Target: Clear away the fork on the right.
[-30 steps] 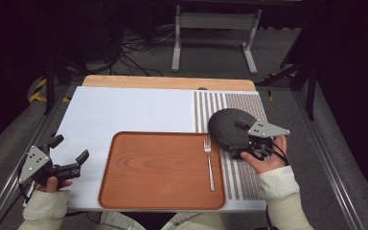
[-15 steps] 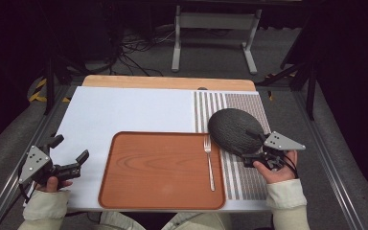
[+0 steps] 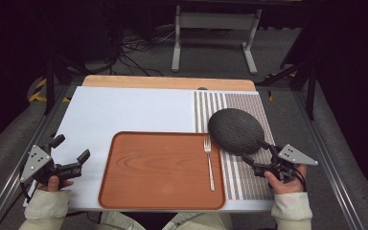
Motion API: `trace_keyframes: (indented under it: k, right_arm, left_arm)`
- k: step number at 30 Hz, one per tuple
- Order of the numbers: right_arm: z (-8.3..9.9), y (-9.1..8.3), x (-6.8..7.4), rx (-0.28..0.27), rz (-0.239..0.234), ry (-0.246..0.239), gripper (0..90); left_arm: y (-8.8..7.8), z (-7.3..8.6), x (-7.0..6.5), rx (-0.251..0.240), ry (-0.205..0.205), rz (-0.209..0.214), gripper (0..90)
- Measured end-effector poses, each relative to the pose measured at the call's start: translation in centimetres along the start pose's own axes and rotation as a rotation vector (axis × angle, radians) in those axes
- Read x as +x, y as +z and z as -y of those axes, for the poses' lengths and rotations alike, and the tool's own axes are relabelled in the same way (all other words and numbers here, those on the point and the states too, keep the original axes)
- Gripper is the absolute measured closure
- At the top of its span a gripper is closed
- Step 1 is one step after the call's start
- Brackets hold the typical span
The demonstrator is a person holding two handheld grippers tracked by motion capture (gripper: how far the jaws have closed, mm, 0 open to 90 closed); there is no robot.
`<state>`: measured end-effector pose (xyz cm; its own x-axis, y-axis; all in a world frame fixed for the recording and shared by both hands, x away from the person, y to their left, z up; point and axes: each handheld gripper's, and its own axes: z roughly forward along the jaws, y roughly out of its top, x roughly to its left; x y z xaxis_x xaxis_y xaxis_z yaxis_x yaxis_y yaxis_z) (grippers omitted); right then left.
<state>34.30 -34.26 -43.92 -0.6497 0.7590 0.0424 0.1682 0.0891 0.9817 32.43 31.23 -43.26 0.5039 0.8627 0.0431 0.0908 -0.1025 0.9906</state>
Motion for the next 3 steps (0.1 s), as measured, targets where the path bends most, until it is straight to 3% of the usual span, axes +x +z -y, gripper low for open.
trace_keyframes:
  k: [3]
  right_arm:
    - [0.23, 0.08, -0.15, 0.0, 0.001, 0.007, 14.0]
  left_arm:
    - [0.05, -0.02, -0.1, -0.003, 0.001, 0.0, 1.0]
